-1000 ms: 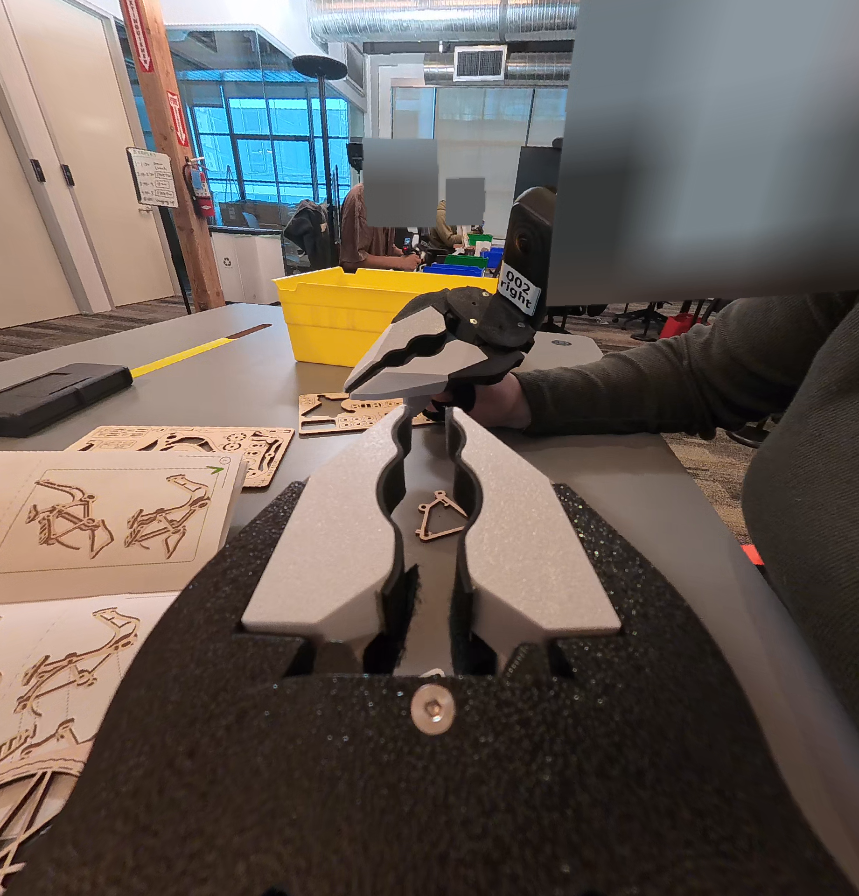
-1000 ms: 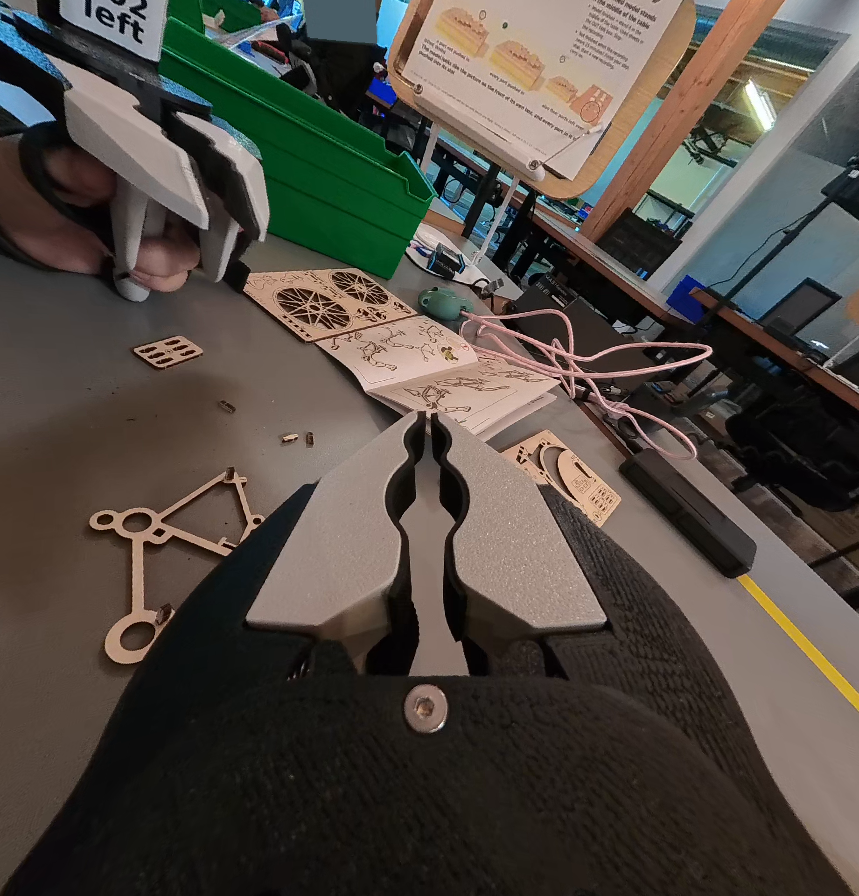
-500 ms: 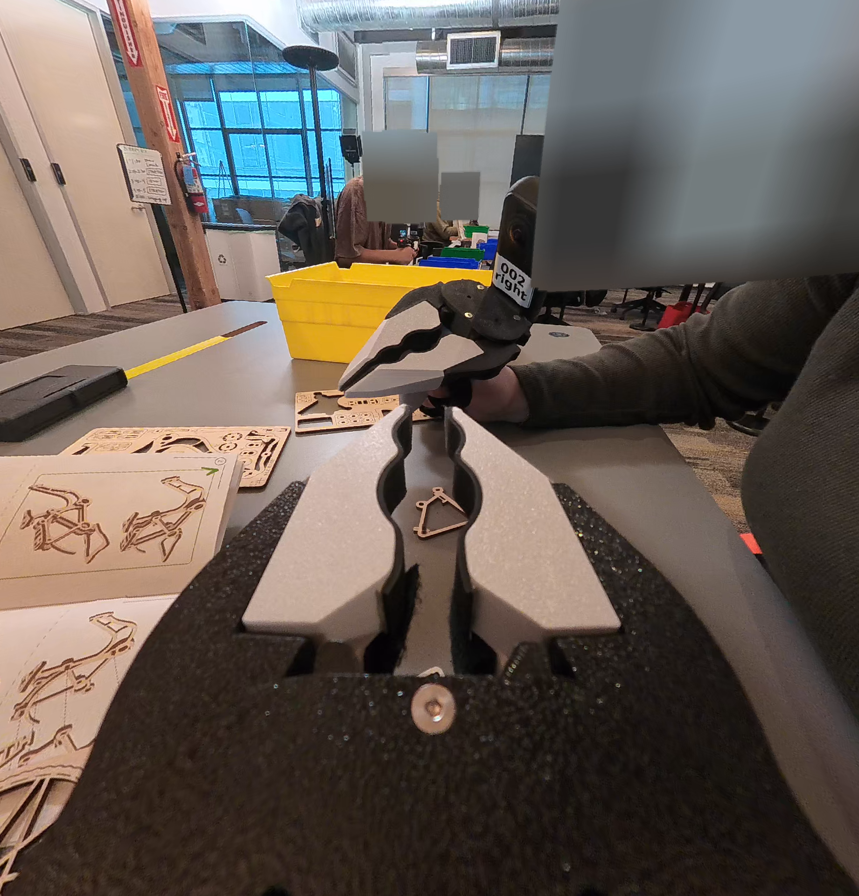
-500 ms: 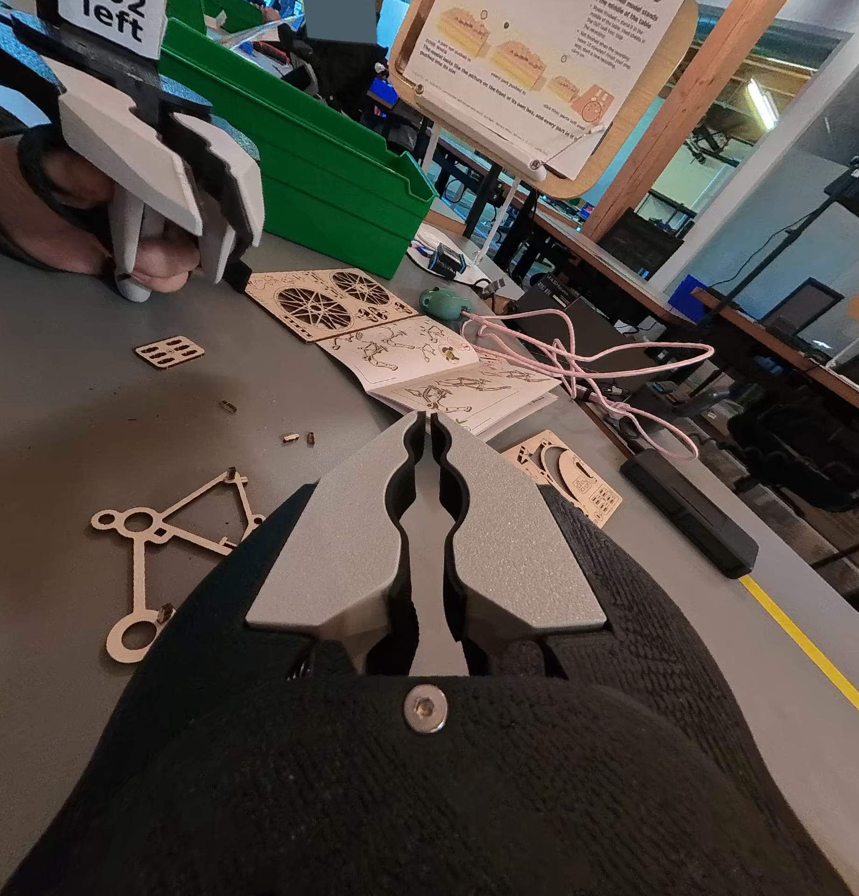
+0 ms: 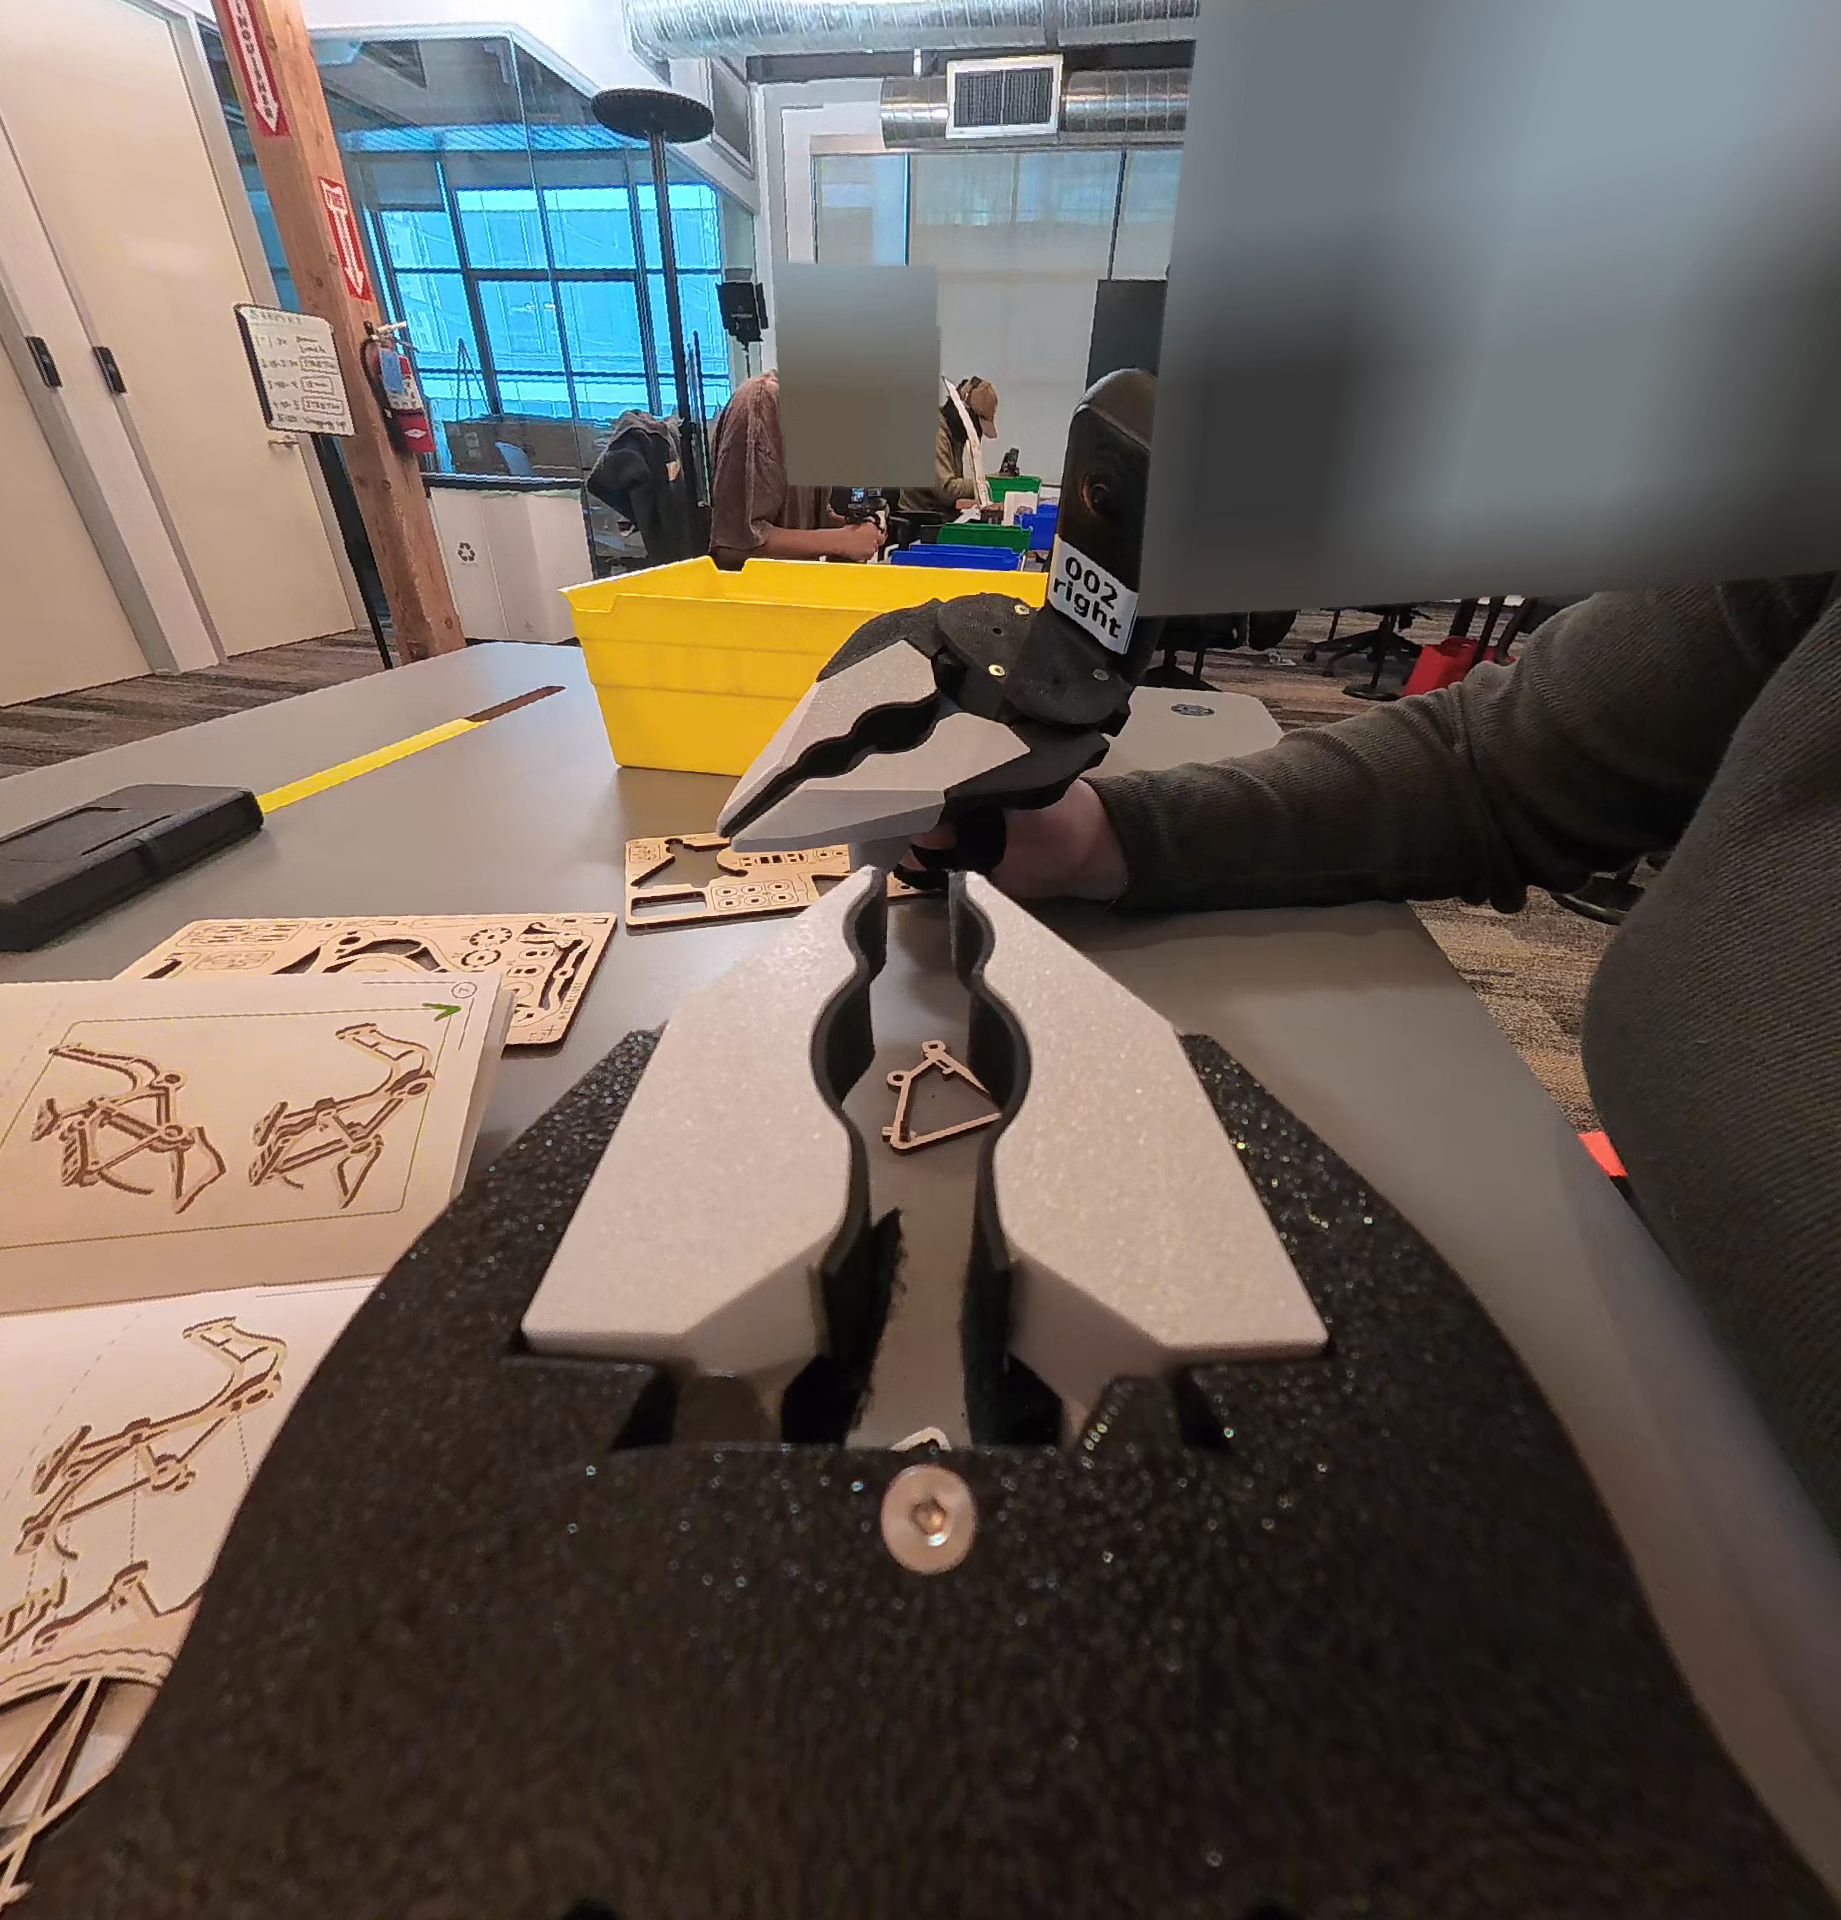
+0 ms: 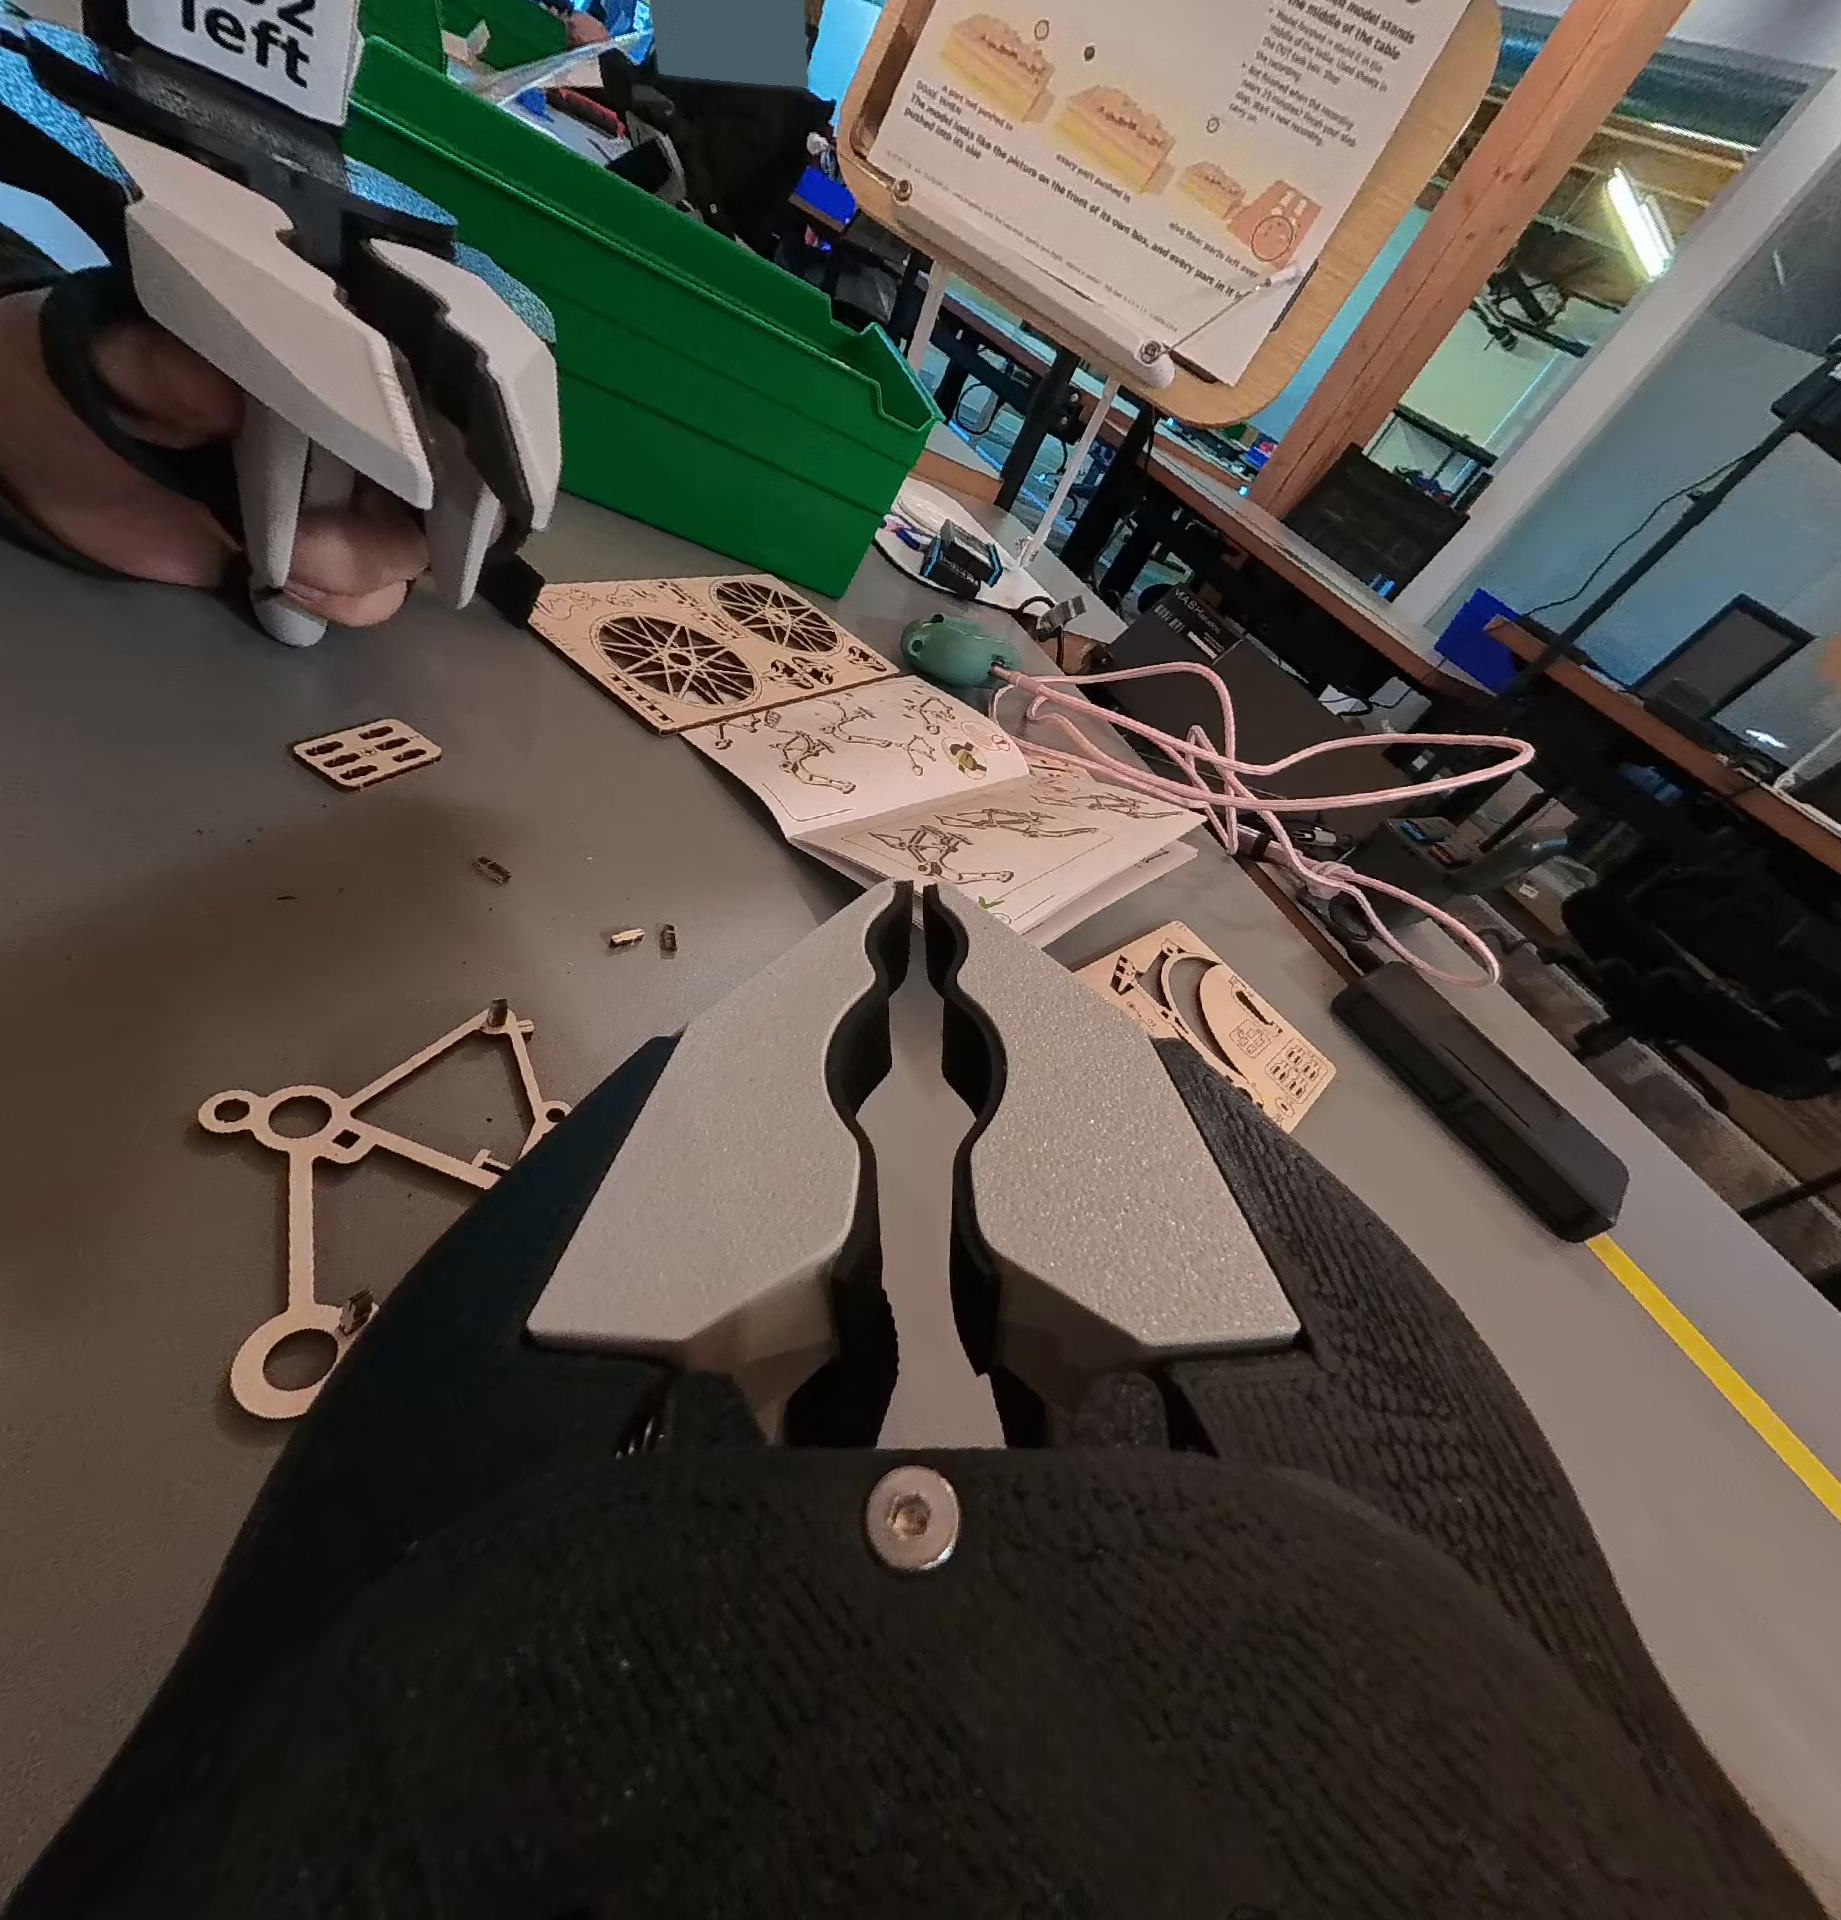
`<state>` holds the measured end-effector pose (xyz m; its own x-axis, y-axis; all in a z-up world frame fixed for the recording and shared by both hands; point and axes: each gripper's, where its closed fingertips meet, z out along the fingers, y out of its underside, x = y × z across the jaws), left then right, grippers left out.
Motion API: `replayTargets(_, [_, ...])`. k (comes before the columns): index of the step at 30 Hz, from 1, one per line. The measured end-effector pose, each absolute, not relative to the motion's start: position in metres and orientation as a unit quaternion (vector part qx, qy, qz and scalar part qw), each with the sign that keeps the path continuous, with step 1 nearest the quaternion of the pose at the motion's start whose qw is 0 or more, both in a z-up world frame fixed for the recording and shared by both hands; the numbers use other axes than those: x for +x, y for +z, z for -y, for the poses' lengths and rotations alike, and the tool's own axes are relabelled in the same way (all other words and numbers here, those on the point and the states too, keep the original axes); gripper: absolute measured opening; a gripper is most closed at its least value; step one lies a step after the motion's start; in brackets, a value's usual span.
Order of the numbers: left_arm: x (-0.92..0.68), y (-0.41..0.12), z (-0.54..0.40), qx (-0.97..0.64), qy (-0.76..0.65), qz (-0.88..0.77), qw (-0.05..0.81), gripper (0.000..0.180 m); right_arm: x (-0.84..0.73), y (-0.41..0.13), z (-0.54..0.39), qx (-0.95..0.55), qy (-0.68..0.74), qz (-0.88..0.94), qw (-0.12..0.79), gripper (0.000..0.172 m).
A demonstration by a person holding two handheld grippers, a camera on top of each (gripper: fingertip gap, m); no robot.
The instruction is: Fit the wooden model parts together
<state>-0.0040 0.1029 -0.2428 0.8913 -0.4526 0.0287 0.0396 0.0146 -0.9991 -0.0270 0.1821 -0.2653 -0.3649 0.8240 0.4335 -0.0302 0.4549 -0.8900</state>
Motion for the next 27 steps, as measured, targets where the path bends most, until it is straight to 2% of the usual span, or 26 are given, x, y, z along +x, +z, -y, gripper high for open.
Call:
replayTargets(8, [-0.002,-0.244,-0.103,-0.682,-0.175,-0.155,0.693,0.009,-0.027,-0.265,-0.182,-0.284,0.438,0.7,0.487,0.0])
replayTargets(13, [0.0,-0.25,-0.107,-0.691,-0.153,-0.168,0.686,0.019,-0.028,-0.265,-0.182,-0.283,0.438,0.7,0.488,0.0])
replayTargets(15, [0.006,-0.249,-0.103,-0.686,-0.153,-0.183,0.687,0.01,-0.028,-0.266,-0.181,-0.281,0.437,0.701,0.488,0.0])
replayTargets(17, [0.009,-0.251,-0.103,-0.69,-0.153,-0.194,0.681,0.01,-0.028,-0.265,-0.181,-0.279,0.438,0.7,0.489,0.0])
replayTargets(20, [0.003,-0.265,-0.108,-0.722,-0.126,-0.19,0.653,0.016,-0.027,-0.264,-0.182,-0.281,0.442,0.697,0.489,0.0])
replayTargets(23, [-0.006,-0.28,-0.107,-0.762,-0.093,-0.192,0.611,0.0,-0.027,-0.263,-0.182,-0.283,0.447,0.694,0.489,0.0])
replayTargets(25, [-0.012,-0.287,-0.108,-0.787,-0.099,-0.193,0.578,0.0,-0.027,-0.262,-0.183,-0.288,0.45,0.691,0.486,0.0])
replayTargets(27, [-0.018,-0.299,-0.107,-0.817,-0.124,-0.174,0.536,0.008,-0.027,-0.262,-0.184,-0.291,0.452,0.69,0.485,0.0])
